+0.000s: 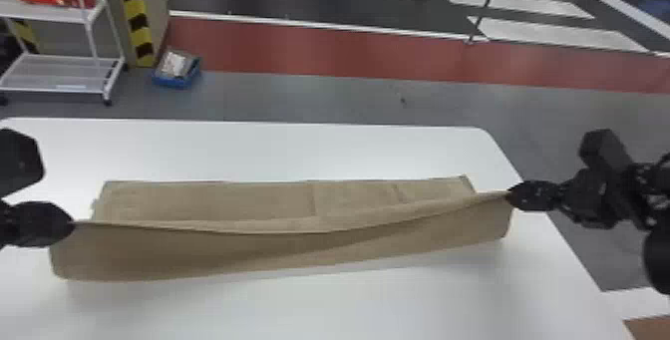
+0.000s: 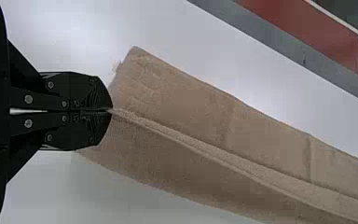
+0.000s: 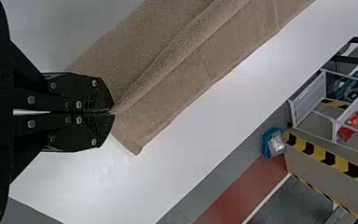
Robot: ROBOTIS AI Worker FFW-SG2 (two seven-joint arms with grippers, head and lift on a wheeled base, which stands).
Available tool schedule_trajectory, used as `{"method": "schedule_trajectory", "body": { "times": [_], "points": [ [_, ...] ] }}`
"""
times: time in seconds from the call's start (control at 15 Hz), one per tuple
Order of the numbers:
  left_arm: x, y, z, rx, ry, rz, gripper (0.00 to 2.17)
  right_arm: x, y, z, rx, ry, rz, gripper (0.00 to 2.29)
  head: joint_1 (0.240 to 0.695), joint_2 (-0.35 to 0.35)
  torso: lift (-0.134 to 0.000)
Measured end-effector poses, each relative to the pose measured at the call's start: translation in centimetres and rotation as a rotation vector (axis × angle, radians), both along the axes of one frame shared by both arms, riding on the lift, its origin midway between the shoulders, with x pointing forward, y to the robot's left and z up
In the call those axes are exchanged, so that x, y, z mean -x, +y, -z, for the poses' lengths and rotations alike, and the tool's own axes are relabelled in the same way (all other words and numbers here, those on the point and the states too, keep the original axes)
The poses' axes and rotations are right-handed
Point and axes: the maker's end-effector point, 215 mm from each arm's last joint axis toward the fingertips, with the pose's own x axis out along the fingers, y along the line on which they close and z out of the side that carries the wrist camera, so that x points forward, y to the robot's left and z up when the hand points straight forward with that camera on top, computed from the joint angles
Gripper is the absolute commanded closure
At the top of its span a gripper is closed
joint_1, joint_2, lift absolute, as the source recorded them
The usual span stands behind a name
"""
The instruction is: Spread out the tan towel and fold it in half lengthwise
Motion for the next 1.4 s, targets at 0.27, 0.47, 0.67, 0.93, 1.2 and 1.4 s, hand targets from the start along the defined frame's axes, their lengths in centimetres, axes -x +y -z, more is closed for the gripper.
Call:
{"method": "schedule_trajectory", "body": {
  "times": [0.27, 0.47, 0.67, 0.93, 1.2, 1.4],
  "points": [
    [-3.4, -0.8, -0.1, 0.003, 0.006, -0.004, 1.35, -1.1, -1.3, 0.3, 0.007, 0.025, 0.023, 2.03, 0.695, -0.241, -0.118],
    [-5.6, -0.6, 0.3, 0.012, 0.020, -0.019, 1.35, -2.1, -2.2, 1.0, 0.002, 0.055, 0.038, 2.03, 0.695, -0.241, -0.118],
    [-7.0, 0.0, 0.9, 0.015, 0.036, -0.040, 1.35, -3.1, -2.3, 1.5, 0.008, 0.080, 0.037, 2.03, 0.695, -0.233, -0.118],
    [-8.3, 0.0, 1.2, 0.014, 0.046, -0.044, 1.35, -4.3, -1.9, 1.9, 0.023, 0.105, 0.026, 2.03, 0.695, -0.221, -0.118],
    [-9.3, -0.1, 1.5, -0.013, -0.005, -0.066, 0.48, -4.5, -1.3, 2.5, 0.029, 0.122, 0.020, 0.35, 0.695, -0.214, -0.118],
    [-9.5, 0.1, 2.4, -0.032, -0.066, -0.097, 0.07, -3.8, -1.3, 3.7, -0.010, 0.153, 0.065, 0.00, 0.695, -0.211, -0.118]
  ]
}}
